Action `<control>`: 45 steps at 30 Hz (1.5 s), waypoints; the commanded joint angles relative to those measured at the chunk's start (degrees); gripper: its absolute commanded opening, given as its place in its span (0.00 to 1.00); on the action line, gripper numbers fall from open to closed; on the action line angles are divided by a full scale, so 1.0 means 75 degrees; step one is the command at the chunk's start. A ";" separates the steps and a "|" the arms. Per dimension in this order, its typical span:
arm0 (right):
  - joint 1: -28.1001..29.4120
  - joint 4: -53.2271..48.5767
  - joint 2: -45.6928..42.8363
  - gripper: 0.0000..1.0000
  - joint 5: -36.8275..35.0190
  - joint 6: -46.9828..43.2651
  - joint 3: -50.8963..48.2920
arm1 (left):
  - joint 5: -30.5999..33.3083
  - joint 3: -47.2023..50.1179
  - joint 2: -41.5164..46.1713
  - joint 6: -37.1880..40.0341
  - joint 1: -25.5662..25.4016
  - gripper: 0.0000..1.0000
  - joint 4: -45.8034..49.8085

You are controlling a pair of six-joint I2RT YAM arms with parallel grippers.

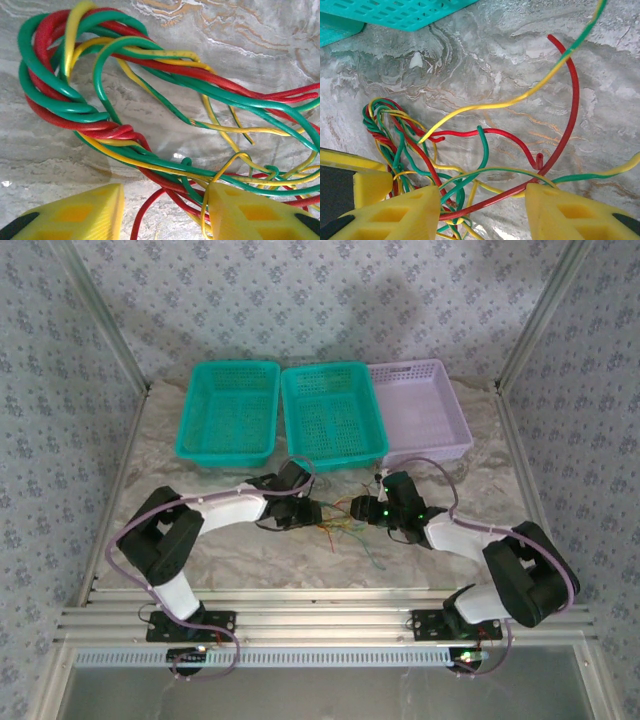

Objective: Untangle the cables

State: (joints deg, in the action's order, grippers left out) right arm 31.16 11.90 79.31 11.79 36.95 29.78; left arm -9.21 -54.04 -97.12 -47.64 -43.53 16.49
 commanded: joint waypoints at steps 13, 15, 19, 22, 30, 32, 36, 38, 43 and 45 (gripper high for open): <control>0.0600 0.0957 0.1168 0.46 0.0138 0.0545 0.0587 | 0.0116 0.0114 0.0088 0.0027 -0.0195 0.29 0.0317; 0.0604 0.0993 0.1156 0.43 0.0075 0.0552 0.0586 | 0.0127 0.0201 0.0189 0.0042 -0.0195 0.25 0.0332; 0.0586 0.0938 0.1154 0.30 0.0008 0.0523 0.0629 | 0.0172 0.0424 0.0402 0.0077 -0.0194 0.23 0.0344; 0.0609 0.0990 0.1145 0.24 -0.0013 0.0534 0.0629 | 0.0185 0.0576 0.0572 0.0068 -0.0198 0.20 0.0333; 0.0551 0.0819 0.0838 0.00 -0.0100 0.0436 0.0586 | 0.0373 0.0655 0.0829 0.0148 -0.0208 0.18 0.0422; 0.0537 0.0605 0.0548 0.00 -0.0215 0.0310 0.0588 | 0.0398 0.0643 0.0864 0.0176 -0.0206 0.17 0.0482; 0.0492 -0.0008 -0.0091 0.00 -0.0425 -0.0051 0.0634 | 0.0544 0.0673 0.1010 0.0223 -0.0207 0.15 0.0610; 0.0447 -0.0344 -0.0484 0.00 -0.0559 -0.0056 0.0623 | 0.0662 0.0707 0.1128 0.0237 -0.0207 0.13 0.0682; 0.0186 -0.0879 -0.1356 0.00 -0.0601 -0.0482 0.0531 | 0.0806 0.0772 0.1471 0.0258 -0.0199 0.11 0.0748; 0.0099 -0.1016 -0.1668 0.00 -0.0540 -0.0542 0.0500 | 0.0866 0.0806 0.1623 0.0270 -0.0207 0.11 0.0764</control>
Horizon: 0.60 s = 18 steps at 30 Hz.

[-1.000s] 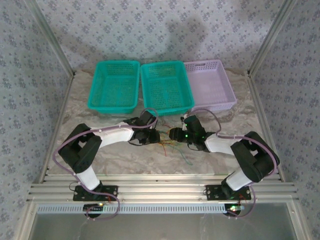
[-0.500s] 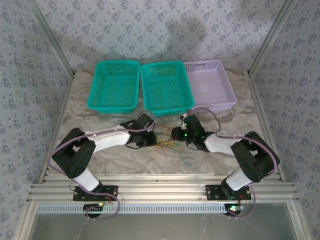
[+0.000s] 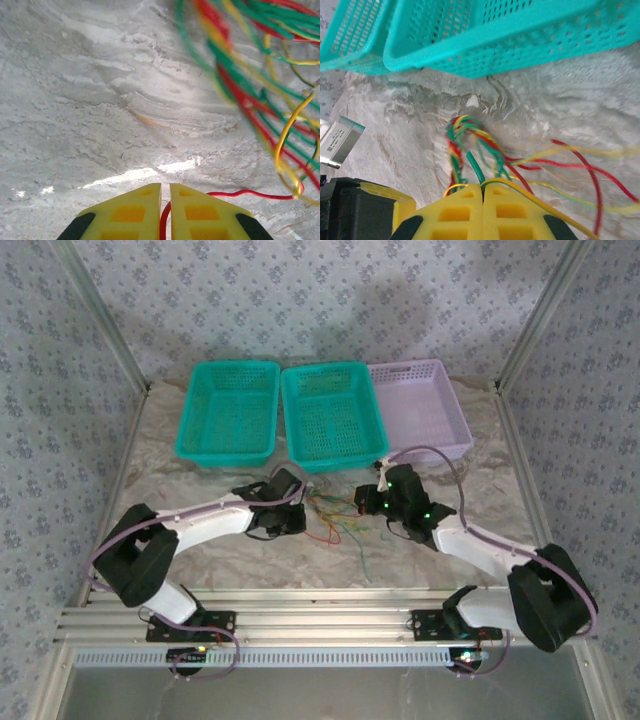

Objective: Untangle the cables

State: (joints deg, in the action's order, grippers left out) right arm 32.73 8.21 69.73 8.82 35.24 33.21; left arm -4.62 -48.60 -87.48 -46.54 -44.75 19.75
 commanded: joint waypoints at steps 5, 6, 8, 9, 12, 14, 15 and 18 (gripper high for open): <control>-0.0183 -0.0871 -0.1044 0.00 -0.0127 -0.0536 0.0059 | 0.0569 0.0105 0.0794 0.0221 -0.0033 0.10 0.0451; -0.0202 -0.0936 -0.1140 0.00 -0.0149 -0.0550 0.0066 | 0.0650 0.0126 0.0882 0.0218 -0.0027 0.10 0.0482; -0.0284 -0.1041 -0.1311 0.00 -0.0073 -0.0605 0.0072 | 0.0777 0.0140 0.1061 0.0276 0.0001 0.10 0.0478; -0.0303 -0.1041 -0.1362 0.00 0.0005 -0.0636 0.0066 | 0.0841 0.0129 0.1121 0.0298 0.0011 0.09 0.0501; -0.0354 -0.1062 -0.1486 0.00 0.0127 -0.0708 0.0083 | 0.0957 0.0129 0.1239 0.0347 0.0122 0.10 0.0519; -0.0382 -0.1092 -0.1525 0.00 0.0234 -0.0747 0.0155 | 0.0926 0.0089 0.1267 0.0428 0.0218 0.09 0.0544; -0.0397 -0.1131 -0.1566 0.00 0.0273 -0.0788 0.0197 | 0.0951 0.0070 0.1286 0.0474 0.0258 0.09 0.0586; -0.0426 -0.1216 -0.1813 0.00 0.0334 -0.0857 0.0290 | 0.0961 0.0091 0.1394 0.0592 0.0395 0.07 0.0653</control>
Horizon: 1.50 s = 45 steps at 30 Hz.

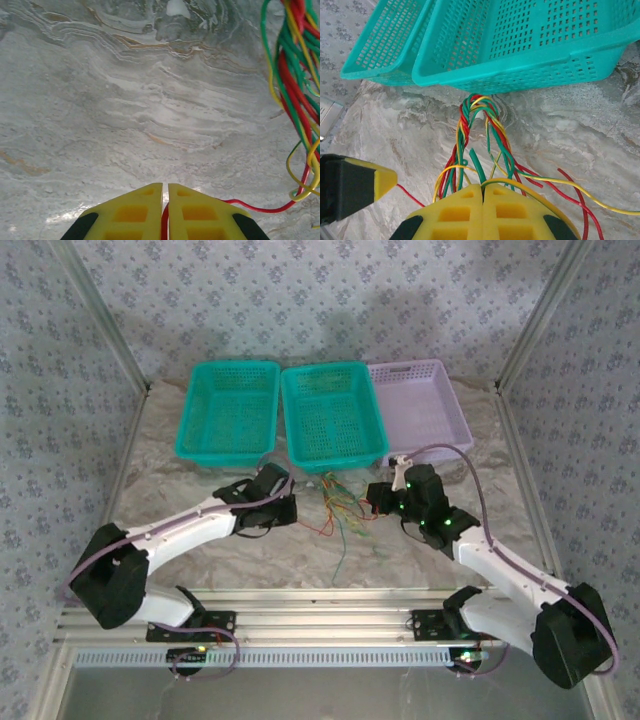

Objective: Untangle the cables

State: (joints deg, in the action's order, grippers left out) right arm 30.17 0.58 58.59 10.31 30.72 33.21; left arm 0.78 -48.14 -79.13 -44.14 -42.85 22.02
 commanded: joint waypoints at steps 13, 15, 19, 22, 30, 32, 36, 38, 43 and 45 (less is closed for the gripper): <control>-0.0713 -0.1015 -0.0832 0.00 0.0221 -0.0523 0.0640 | 0.0361 -0.0312 0.1439 0.0994 0.1217 0.00 0.1227; -0.0782 -0.1083 -0.0883 0.00 0.0172 -0.0546 0.0608 | 0.0323 -0.0461 0.1668 0.1119 0.1296 0.00 0.1396; -0.1019 -0.1238 -0.1093 0.00 0.0113 -0.0587 0.0591 | 0.0359 -0.0802 0.1834 0.1300 0.1415 0.00 0.1847; -0.1260 -0.1470 -0.1235 0.00 0.0133 -0.0618 0.0714 | 0.0302 -0.0983 0.1931 0.1381 0.1507 0.00 0.2115; -0.2026 -0.2587 -0.1596 0.00 -0.0016 -0.0577 0.1258 | 0.0425 -0.1103 0.2062 0.1585 0.1832 0.00 0.2699; -0.2244 -0.2812 -0.1734 0.00 -0.0130 -0.0479 0.1324 | 0.0336 -0.1134 0.2072 0.1649 0.1937 0.00 0.2753; -0.2621 -0.3046 -0.1992 0.00 0.0044 -0.0402 0.1433 | 0.0334 -0.1203 0.2067 0.1765 0.2062 0.00 0.2883; -0.2739 -0.3144 -0.2079 0.00 0.0109 -0.0418 0.1546 | 0.0305 -0.1222 0.2012 0.1804 0.2080 0.00 0.2905; -0.2945 -0.3411 -0.2116 0.00 0.0136 -0.0493 0.1909 | 0.0303 -0.1240 0.1871 0.1868 0.2130 0.00 0.2933; -0.3009 -0.3537 -0.2117 0.00 0.0097 -0.0498 0.2047 | 0.0304 -0.1263 0.1876 0.1898 0.2149 0.00 0.2947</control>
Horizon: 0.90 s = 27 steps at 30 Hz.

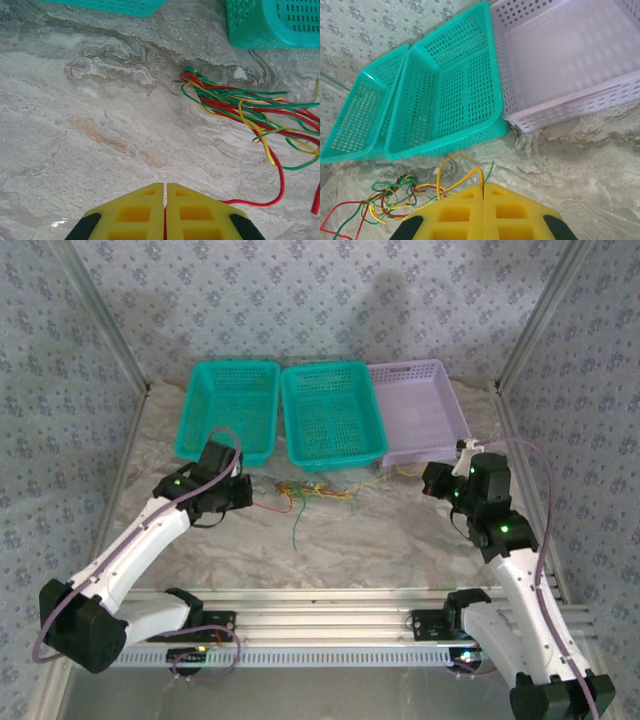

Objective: Untangle the cables

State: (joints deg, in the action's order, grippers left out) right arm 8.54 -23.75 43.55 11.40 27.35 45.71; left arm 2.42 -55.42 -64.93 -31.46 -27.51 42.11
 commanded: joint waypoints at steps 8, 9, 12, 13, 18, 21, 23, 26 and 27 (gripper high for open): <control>-0.0201 -0.0321 -0.0048 0.00 0.0146 0.0115 0.0397 | 0.0119 -0.0435 0.0071 0.0483 0.0293 0.00 0.0434; -0.0201 -0.0273 -0.0062 0.00 0.0072 0.0122 0.0397 | 0.0153 -0.0471 0.0034 0.0535 0.0296 0.00 0.0468; -0.0221 -0.0465 -0.0216 0.00 0.0027 0.0141 0.0520 | 0.0139 -0.0446 -0.0019 0.0597 0.0293 0.00 0.0448; -0.0240 -0.0521 -0.0276 0.00 -0.0073 0.0087 0.0627 | 0.0150 -0.0409 -0.0052 0.0600 0.0293 0.00 0.0436; -0.0183 -0.0071 -0.0094 0.00 0.0449 0.0311 0.0831 | -0.0017 -0.0263 -0.0212 0.0472 0.0304 0.00 0.0261; 0.0031 0.0971 0.0301 0.00 0.1540 0.0839 0.0129 | -0.0161 -0.0304 -0.0260 0.0395 0.0304 0.00 0.0180; 0.0509 0.1878 0.0713 0.12 0.2121 0.1098 -0.0388 | -0.0320 -0.0332 -0.0275 0.0303 0.0304 0.00 0.0075; 0.1949 0.2130 0.1439 0.29 0.1422 0.0704 -0.0475 | -0.0571 -0.0414 -0.0345 0.0139 0.0293 0.00 -0.0062; 0.2449 0.2140 0.1673 0.34 0.1019 0.0511 -0.0408 | -0.0692 -0.0416 -0.0362 0.0100 0.0286 0.00 -0.0159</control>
State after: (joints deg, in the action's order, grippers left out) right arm 20.27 -12.10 53.15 20.23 32.69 43.00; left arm 0.49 -56.62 -67.13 -29.28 -25.50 43.20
